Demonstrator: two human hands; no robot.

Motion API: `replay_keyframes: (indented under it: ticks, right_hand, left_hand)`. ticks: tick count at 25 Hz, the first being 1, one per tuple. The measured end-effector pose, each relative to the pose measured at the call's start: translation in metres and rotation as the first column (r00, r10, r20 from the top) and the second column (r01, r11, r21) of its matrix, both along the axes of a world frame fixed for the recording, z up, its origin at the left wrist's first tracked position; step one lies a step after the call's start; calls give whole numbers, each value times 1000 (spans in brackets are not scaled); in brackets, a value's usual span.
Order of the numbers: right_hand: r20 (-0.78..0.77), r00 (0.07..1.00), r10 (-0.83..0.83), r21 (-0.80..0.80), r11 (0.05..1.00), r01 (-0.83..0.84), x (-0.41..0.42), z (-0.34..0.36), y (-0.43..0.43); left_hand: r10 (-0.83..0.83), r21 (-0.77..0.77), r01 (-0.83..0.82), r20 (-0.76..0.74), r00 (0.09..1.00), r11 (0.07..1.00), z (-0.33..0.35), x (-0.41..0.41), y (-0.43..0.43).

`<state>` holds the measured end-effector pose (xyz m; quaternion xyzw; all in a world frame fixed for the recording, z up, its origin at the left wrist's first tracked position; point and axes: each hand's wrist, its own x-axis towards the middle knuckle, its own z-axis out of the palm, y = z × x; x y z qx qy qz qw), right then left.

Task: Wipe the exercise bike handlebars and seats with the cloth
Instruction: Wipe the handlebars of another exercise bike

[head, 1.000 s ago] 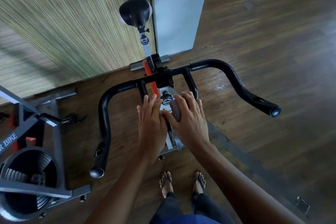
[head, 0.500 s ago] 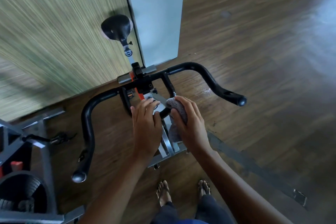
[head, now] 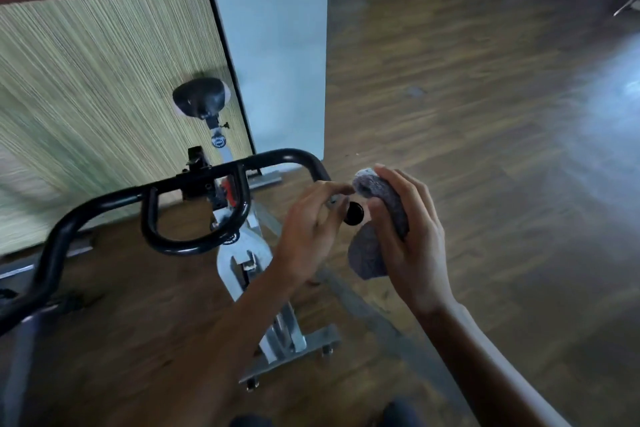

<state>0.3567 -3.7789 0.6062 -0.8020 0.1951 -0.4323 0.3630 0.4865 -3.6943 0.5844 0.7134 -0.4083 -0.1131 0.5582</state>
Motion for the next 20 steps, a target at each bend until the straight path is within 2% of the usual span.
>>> replay_keyframes:
  ticks: [2,4,8,12,15,20]
  right_hand:
    - [101,995,23,-26,999,-21,0,-33,-15]
    - [226,973,43,-76,997,-26,15,-66,-16]
    - [552,830,74,-259,962,87,50,-120,-25]
    - [790,596,144,-371,886,278,98,-147,-32]
    - [805,544,238,-491,782,384,142,-156,-35]
    - [870,450,203,-460,665,588,202,-182,-58]
  left_hand:
    - [-22,-131,14,-66,998,991,-18,-2,-8]
    - [-35,-255,19,-60,998,967,-35,2,-13]
    - [-93,-464,148,138,986,874,-58,15,-22]
    - [-179,-477,264,216,960,838,-67,29,-28]
    - [-182,-475,304,286,941,826,-71,35,-29]
    - [-235,-429,393,376,896,813,-71,52,-26]
